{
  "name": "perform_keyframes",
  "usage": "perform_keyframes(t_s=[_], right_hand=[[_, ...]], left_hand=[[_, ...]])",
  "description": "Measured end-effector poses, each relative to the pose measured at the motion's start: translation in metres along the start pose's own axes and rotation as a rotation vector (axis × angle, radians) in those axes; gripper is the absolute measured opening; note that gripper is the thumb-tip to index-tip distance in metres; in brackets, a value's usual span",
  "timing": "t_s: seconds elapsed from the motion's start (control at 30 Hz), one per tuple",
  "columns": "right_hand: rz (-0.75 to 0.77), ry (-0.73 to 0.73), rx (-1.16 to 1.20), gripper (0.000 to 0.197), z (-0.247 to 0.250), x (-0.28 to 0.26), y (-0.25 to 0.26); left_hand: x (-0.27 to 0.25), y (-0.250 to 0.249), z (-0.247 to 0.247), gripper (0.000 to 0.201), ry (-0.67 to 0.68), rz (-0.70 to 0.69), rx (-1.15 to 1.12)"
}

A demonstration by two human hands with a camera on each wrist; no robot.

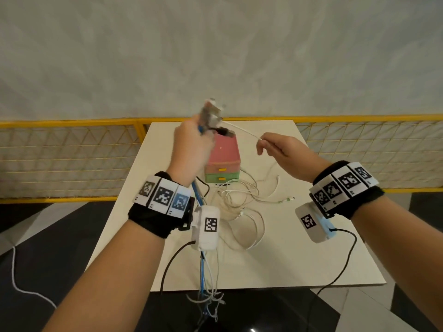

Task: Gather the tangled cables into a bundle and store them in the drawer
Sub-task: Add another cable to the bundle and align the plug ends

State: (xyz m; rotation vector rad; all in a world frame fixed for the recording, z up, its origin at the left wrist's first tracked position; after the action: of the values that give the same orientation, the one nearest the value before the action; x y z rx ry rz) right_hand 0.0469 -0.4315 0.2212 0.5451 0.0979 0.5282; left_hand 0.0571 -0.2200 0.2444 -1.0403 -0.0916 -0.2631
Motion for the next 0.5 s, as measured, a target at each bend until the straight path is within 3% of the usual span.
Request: perform_keyframes(t_s=[0.07,0.17,0.23,0.27,0.4,0.5], right_hand=[[-0.028,0.006,0.015,0.028,-0.003,-0.006,-0.008],[0.036,-0.002,-0.007,0.027,-0.006,-0.002,0.003],[0.103,-0.040,-0.006,0.027,-0.003,0.006,0.015],[0.115,-0.058,0.002,0.027,0.000,0.010,0.018],[0.023,-0.054,0.031,0.023,0.003,0.010,-0.002],[-0.114,0.032,-0.023,0.025,-0.005,0.002,-0.026]], left_hand=[[0.001,0.004,0.009,0.022,-0.089,0.002,-0.065],[-0.003,-0.008,-0.004,0.047,0.144,-0.064,0.008],[-0.005,-0.015,-0.018,0.044,0.303,-0.091,0.133],[-0.005,-0.016,-0.021,0.039,0.298,-0.094,0.139],[-0.001,-0.008,0.002,0.034,-0.039,-0.044,-0.064],[0.002,0.001,0.018,0.028,-0.121,-0.016,-0.100]])
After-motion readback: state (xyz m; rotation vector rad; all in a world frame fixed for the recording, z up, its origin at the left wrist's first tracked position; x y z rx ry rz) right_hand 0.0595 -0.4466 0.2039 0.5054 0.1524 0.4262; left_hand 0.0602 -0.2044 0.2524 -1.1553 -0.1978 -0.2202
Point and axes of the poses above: each hand's wrist, its own x-axis towards the middle knuckle, its own z-axis out of the back of the hand, y = z × x, the point moved 2 cm from there along x, towards the middle knuckle, and after that the axes turned 15 degrees about y, right-handed, at the moved point
